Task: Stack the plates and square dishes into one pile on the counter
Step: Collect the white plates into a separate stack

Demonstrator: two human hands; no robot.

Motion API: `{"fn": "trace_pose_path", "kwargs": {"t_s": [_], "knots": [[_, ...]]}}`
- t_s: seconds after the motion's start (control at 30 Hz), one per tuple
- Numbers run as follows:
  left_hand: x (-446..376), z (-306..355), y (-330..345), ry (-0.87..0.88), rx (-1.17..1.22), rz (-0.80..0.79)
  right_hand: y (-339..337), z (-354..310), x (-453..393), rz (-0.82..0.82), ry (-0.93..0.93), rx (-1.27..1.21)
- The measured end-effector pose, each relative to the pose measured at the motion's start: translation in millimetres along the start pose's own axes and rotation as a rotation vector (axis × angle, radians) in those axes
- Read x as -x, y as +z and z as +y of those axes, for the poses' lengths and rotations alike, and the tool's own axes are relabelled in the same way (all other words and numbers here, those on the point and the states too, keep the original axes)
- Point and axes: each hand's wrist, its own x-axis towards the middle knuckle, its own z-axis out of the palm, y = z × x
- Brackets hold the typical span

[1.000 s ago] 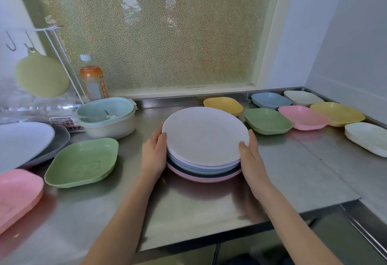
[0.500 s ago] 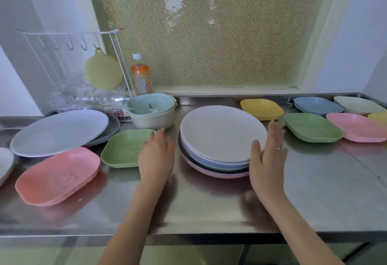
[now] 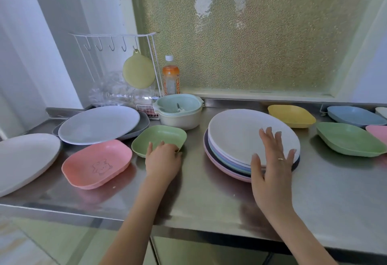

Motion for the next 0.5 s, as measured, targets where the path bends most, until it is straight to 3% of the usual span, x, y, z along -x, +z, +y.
{"fn": "trace_pose_path", "kwargs": {"t_s": [0.07,0.17,0.3,0.4,0.5], "knots": [[-2,-9,-8,0.022,0.071,0.013,4,-4,2,-0.019,-0.004,0.025],[-11,-28,-30,-0.053,0.144,0.226,13,-12,2,-0.043,-0.047,0.091],[-19,-66,-58,-0.193,0.166,0.383,40,-38,-2,-0.126,-0.185,0.096],[-8,-113,-76,-0.457,0.187,0.616,76,-71,-11,-0.24,-0.345,0.043],[15,-167,-85,-0.798,0.19,0.662,122,-109,-24,-0.411,-0.505,0.044]]}}
